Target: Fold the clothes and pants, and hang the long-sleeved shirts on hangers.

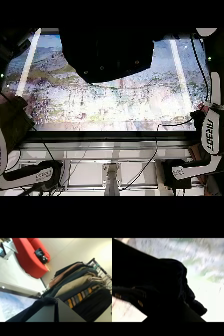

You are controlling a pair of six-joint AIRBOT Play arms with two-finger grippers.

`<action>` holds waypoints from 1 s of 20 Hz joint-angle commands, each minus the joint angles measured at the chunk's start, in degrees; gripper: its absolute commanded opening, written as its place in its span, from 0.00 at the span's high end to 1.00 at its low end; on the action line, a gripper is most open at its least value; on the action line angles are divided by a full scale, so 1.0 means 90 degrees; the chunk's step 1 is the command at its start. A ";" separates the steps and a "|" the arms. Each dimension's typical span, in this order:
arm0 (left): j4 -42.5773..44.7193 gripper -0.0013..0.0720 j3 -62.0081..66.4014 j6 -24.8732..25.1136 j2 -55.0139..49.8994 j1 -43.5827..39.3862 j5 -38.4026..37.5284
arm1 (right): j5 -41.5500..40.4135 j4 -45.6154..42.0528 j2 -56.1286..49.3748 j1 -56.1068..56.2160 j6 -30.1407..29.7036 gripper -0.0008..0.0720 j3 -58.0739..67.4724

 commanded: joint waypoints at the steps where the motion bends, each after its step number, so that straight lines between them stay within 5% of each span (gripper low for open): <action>1: -0.0005 0.97 0.0495 0.0022 -0.0471 -0.0005 0.0002 | -0.2438 0.0058 -0.0265 0.0005 0.0012 0.96 -0.0063; 5: 0.0160 0.97 0.1129 0.0104 -0.1066 0.0002 -0.0124 | -0.3939 0.0068 -0.0668 0.0005 0.0015 0.96 -0.0063; 10: 0.1180 0.97 0.1311 0.0100 -0.1365 0.0002 -0.0539 | -0.4102 0.0044 -0.0967 -0.0148 0.0012 0.96 -0.0063; 15: 0.2458 0.97 0.1309 0.0100 -0.1515 0.0002 -0.1775 | -0.1741 0.0049 -0.1039 -0.0568 0.0100 0.96 -0.0063; 20: 0.3449 0.97 0.0857 0.0095 -0.1481 -0.0027 -0.2246 | 0.0131 0.0036 -0.1005 -0.1008 0.1090 0.96 -0.0444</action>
